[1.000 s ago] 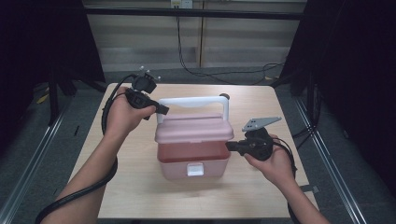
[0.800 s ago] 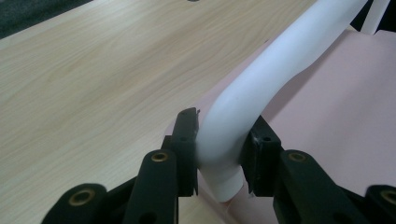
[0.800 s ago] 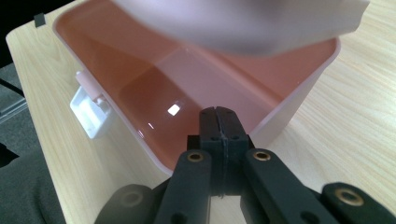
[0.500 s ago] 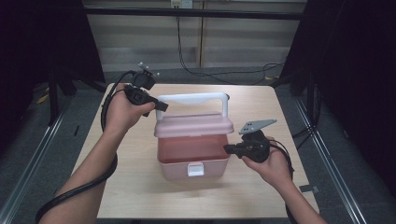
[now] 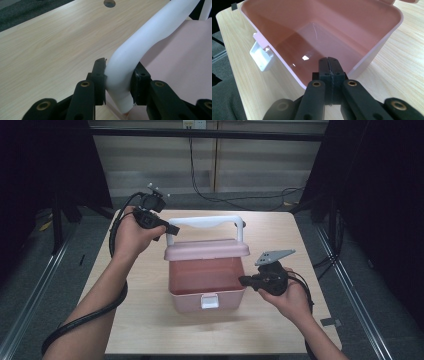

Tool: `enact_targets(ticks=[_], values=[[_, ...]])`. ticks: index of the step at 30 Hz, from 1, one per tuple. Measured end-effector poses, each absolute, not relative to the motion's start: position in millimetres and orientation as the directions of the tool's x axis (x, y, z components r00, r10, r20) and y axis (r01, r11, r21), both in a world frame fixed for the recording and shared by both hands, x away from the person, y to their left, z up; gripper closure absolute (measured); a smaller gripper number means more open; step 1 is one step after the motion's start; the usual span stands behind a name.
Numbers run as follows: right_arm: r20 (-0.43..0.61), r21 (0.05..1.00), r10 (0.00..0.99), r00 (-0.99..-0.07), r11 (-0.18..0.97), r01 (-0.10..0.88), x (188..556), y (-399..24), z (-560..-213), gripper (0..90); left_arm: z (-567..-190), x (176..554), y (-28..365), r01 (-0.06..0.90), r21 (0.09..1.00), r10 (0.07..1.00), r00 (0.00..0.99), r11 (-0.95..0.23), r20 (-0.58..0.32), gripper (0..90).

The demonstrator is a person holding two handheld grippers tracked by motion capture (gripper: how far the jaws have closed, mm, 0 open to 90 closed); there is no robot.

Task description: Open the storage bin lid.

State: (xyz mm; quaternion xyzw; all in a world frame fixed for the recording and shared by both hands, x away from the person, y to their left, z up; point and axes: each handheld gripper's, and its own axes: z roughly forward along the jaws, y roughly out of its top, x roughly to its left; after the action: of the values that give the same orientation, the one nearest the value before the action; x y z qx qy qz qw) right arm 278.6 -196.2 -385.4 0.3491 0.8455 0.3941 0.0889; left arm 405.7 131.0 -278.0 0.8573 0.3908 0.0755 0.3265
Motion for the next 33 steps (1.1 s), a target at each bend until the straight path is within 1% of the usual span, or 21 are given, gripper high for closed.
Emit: enact_targets(ticks=[19,33], values=[[0.130,0.731,0.656,-0.743,0.443,0.519,279.5,-196.0,-386.3,90.0,-276.6,421.8,130.5,0.625,0.627,0.730,0.671,-0.464,-0.129,68.1],[0.134,0.725,0.661,-0.739,0.443,0.528,281.1,-195.6,-384.6,90.0,-276.7,419.2,128.7,0.625,0.629,0.732,0.669,-0.462,-0.128,68.2]])
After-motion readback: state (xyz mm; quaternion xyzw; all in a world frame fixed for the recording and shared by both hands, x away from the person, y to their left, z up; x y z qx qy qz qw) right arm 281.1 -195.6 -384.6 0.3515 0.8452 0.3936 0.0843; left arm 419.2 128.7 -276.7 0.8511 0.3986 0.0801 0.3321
